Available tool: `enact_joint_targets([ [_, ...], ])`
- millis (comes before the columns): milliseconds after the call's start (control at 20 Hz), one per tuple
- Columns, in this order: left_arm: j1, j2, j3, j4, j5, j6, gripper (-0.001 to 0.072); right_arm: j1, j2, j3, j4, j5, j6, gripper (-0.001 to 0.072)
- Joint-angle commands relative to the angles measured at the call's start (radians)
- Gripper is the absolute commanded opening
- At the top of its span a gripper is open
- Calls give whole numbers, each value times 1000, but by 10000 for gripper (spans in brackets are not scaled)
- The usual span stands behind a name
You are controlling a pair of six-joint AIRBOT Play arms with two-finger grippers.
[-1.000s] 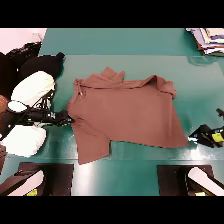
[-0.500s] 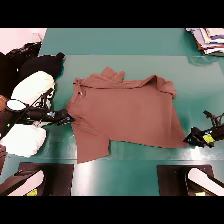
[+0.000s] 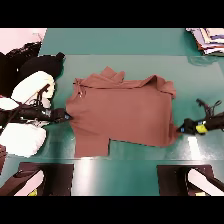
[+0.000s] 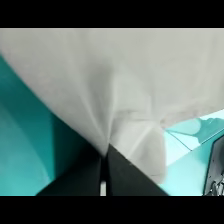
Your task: Fold the shirts.
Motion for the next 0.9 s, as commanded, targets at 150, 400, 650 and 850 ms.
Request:
enact_joint_targets([
  [150,0,117,427,16,-113,-103,23,134,122,496,111,-1,52,15],
  [400,0,117,1037,87,-138,-153,22,95,182,985,108,-72,81,15],
  [650,0,118,1514,203,-136,-224,22,-105,246,1283,109,-62,83,15],
  [850,0,118,1622,171,-143,-285,22,-248,262,1376,109,-16,113,15],
])
